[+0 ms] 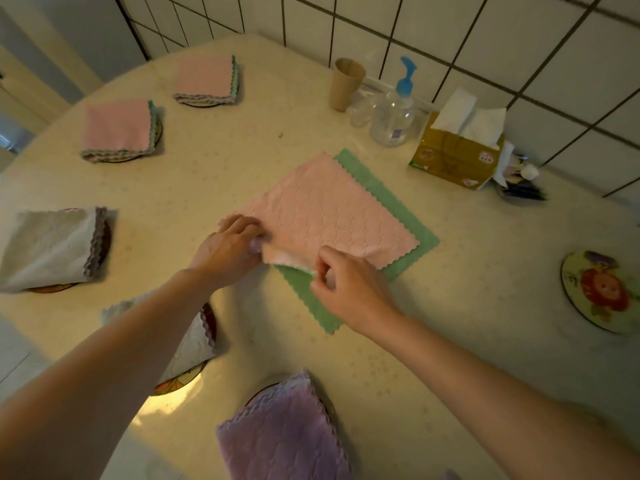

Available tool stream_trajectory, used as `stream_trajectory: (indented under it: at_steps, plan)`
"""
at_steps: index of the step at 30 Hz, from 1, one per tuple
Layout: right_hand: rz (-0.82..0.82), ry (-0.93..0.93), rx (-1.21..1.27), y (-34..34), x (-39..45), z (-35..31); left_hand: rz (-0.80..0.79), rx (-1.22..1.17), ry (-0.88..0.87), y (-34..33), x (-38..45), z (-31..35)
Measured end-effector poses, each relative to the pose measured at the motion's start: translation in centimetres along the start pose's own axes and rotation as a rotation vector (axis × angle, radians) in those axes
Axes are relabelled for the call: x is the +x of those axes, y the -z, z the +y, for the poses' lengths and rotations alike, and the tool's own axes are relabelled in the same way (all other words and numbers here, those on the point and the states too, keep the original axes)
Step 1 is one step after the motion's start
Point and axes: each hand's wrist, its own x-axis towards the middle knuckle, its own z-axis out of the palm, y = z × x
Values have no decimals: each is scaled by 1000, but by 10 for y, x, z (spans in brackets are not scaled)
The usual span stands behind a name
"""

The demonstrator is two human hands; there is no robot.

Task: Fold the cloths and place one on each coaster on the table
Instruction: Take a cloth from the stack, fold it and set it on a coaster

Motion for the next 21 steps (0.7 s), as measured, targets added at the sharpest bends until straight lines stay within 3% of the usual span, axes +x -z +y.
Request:
stream_trajectory:
  at_steps: [2, 5, 12, 14, 16, 18, 21]
  plan:
    - [-27, -37, 60, 9, 2, 3, 50, -28, -34, 2, 4, 3]
    - [-74, -197, 380, 12, 0, 13, 139, -79, 9, 6, 5, 4]
    - [182, -423, 932, 29, 8, 37, 271, -360, 376, 36, 16, 36]
    - [260, -434, 880, 41, 7, 47, 310, -427, 405, 46, 18, 53]
    - [351, -389, 678, 61, -1, 55, 320, -413, 368, 57, 18, 74]
    - [421, -298, 470, 85, -9, 59, 351, -387, 314, 66, 18, 94]
    - [512, -117, 388, 124, -26, 63, 448, -386, 239, 73, 16, 125]
